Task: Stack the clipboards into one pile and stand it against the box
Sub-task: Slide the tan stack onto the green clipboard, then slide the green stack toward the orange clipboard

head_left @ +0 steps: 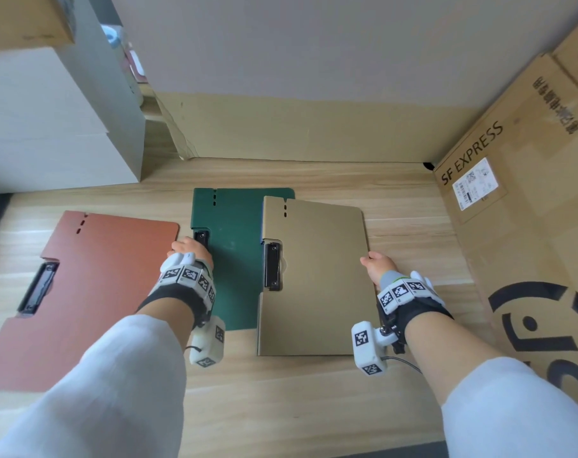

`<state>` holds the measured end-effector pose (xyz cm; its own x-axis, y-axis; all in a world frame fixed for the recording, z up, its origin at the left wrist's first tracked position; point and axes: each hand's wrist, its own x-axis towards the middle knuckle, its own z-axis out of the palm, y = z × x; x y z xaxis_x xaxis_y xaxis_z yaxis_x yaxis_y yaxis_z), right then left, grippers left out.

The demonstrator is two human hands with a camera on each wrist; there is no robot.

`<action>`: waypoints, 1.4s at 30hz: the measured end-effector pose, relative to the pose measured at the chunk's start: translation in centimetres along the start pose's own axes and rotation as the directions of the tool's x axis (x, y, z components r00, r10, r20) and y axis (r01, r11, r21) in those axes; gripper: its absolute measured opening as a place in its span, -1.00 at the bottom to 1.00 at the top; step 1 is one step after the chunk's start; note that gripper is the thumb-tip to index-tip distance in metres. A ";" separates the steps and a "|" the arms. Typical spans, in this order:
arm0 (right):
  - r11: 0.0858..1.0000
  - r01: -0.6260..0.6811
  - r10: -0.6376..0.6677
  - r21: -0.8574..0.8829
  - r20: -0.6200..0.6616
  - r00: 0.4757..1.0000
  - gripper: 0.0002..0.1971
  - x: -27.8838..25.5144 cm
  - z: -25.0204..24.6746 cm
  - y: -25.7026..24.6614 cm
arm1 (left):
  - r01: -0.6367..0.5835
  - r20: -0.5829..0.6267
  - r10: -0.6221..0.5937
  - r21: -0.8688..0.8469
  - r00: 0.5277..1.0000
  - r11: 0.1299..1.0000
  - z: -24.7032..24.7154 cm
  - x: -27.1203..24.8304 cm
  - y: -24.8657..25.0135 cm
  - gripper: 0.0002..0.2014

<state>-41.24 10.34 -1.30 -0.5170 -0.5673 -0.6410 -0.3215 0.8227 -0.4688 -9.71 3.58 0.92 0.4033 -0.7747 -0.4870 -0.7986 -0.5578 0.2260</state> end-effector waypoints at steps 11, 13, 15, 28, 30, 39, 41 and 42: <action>0.999 -0.020 0.020 -0.043 -0.016 1.000 -0.51 -0.3 0.0 -0.5 | -0.060 0.067 0.072 -0.168 0.995 0.984 -3.0 1.6 -1.9 -0.59; 0.998 -0.021 0.020 -0.065 -0.015 1.000 -0.51 -0.6 -0.1 -0.7 | -0.076 0.043 0.083 -0.148 0.996 0.986 -4.3 2.0 -2.8 -0.59; 0.996 -0.019 0.018 -0.089 -0.010 1.000 -0.51 -0.8 -0.1 -0.9 | -0.091 0.028 0.096 -0.137 0.995 0.986 -5.6 2.5 -4.0 -0.58; 0.997 -0.039 0.042 -0.072 0.033 0.999 -0.47 -2.1 -0.1 -1.6 | -0.166 0.071 0.169 -0.039 0.983 0.985 -10.7 2.6 -5.6 -0.60; 0.998 -0.059 0.060 -0.022 0.056 0.997 -0.45 -2.5 0.3 -2.0 | -0.221 0.112 0.226 -0.057 0.968 0.974 -8.8 1.4 -4.3 -0.60; 0.980 -0.088 0.064 0.180 0.136 0.989 -0.43 -2.8 0.9 -2.0 | -0.244 0.212 0.282 -0.188 0.936 0.951 -0.3 -3.7 1.7 -0.61; 0.976 -0.094 0.065 0.194 0.151 0.986 -0.43 -2.9 0.8 -1.9 | -0.251 0.195 0.283 -0.172 0.939 0.953 0.9 -4.4 2.7 -0.61; 0.975 -0.095 0.064 0.201 0.155 0.986 -0.46 -2.9 0.7 -1.7 | -0.255 0.187 0.280 -0.147 0.942 0.956 1.3 -4.8 3.2 -0.61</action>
<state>-38.62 10.54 0.92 -0.4068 -0.5124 -0.7563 -0.1048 0.8486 -0.5186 -14.77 5.95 2.90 0.0730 -0.8298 -0.5533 -0.8005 -0.3796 0.4638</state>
